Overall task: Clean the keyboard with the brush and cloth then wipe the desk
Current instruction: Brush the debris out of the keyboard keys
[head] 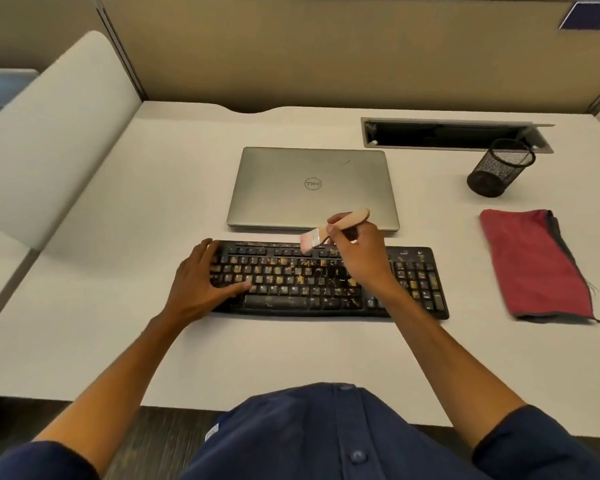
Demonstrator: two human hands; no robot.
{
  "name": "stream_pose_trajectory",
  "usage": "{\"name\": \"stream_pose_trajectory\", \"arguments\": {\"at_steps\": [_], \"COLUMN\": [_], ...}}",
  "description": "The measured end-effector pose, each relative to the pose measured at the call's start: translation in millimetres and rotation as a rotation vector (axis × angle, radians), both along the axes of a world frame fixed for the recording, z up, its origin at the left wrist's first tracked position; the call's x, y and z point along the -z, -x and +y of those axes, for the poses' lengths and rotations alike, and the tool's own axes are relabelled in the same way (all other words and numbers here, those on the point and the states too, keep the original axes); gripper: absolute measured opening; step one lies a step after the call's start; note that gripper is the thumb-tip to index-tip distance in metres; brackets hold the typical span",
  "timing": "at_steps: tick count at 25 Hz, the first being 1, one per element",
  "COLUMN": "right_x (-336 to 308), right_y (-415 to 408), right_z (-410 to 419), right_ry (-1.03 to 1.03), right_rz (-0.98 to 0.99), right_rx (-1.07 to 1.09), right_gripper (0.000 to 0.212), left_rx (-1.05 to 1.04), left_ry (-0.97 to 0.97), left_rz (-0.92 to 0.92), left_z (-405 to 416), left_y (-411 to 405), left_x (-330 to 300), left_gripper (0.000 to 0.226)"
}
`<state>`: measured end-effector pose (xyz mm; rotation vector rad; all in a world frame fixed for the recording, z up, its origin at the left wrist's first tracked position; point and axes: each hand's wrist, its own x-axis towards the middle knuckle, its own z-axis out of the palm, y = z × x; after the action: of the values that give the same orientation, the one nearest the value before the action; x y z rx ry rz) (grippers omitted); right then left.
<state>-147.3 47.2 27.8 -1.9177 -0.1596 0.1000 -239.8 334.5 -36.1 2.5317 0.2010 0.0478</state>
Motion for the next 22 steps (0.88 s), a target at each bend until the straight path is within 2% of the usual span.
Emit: {"name": "stream_pose_trajectory", "arguments": {"at_steps": [3,7,14,22], "right_x": [5,9,3,5], "right_y": [9,16,27,42], "right_z": [24,54,101,136], "right_ry": [0.032,0.020,0.175,0.256], "right_rz": [-0.011,0.019,-0.081,-0.140], "right_rx": [-0.059,-0.131,-0.301,-0.486], "right_gripper": [0.005,0.008,0.010,0.020], "left_rx": [0.044,0.118,0.147,0.175], "left_ry": [-0.007,-0.176,-0.195,-0.203], "left_rz": [0.042,0.140,0.086,0.083], "left_z": [15,32,36,38], "left_y": [16,30,27,26], "left_x": [7,17,21,21], "left_gripper": [0.121,0.149,0.143,0.136]}}
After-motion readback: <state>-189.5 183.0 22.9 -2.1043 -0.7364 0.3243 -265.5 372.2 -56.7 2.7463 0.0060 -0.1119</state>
